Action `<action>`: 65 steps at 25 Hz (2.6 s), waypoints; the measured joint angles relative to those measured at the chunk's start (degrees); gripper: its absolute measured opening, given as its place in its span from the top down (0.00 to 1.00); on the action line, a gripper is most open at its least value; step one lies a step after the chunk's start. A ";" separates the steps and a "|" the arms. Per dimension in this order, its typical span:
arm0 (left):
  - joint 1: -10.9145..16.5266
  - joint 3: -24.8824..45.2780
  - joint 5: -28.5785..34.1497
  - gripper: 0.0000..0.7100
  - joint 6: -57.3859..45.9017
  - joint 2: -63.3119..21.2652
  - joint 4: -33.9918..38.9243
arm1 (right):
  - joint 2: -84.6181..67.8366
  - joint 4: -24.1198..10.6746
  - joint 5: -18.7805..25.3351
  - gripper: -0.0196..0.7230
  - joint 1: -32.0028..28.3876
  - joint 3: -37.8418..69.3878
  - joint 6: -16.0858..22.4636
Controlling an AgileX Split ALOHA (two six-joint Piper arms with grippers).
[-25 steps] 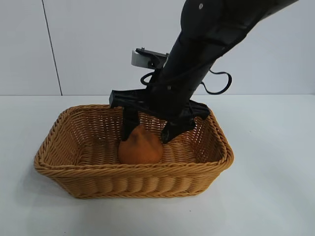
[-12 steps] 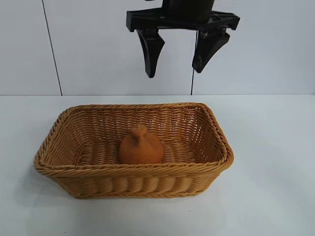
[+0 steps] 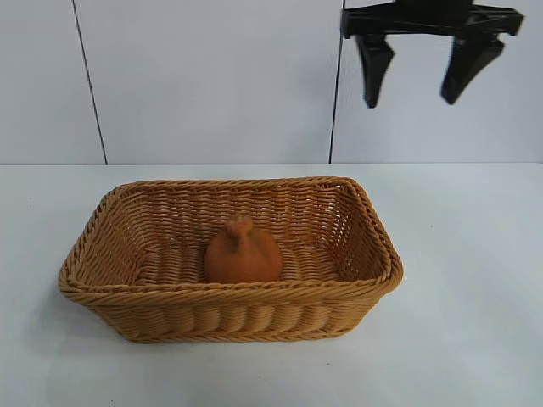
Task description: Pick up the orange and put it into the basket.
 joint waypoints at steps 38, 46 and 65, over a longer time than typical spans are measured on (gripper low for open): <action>0.00 0.00 0.06 0.13 0.00 0.00 0.00 | -40.75 6.97 -4.82 0.18 -2.19 52.25 -7.43; 0.00 0.00 0.06 0.13 0.00 0.00 0.00 | -55.73 6.59 -15.22 0.18 -2.19 65.45 -12.26; 0.00 0.00 0.06 0.13 0.00 0.00 0.00 | -79.10 8.01 -11.80 0.18 -2.19 74.57 -13.05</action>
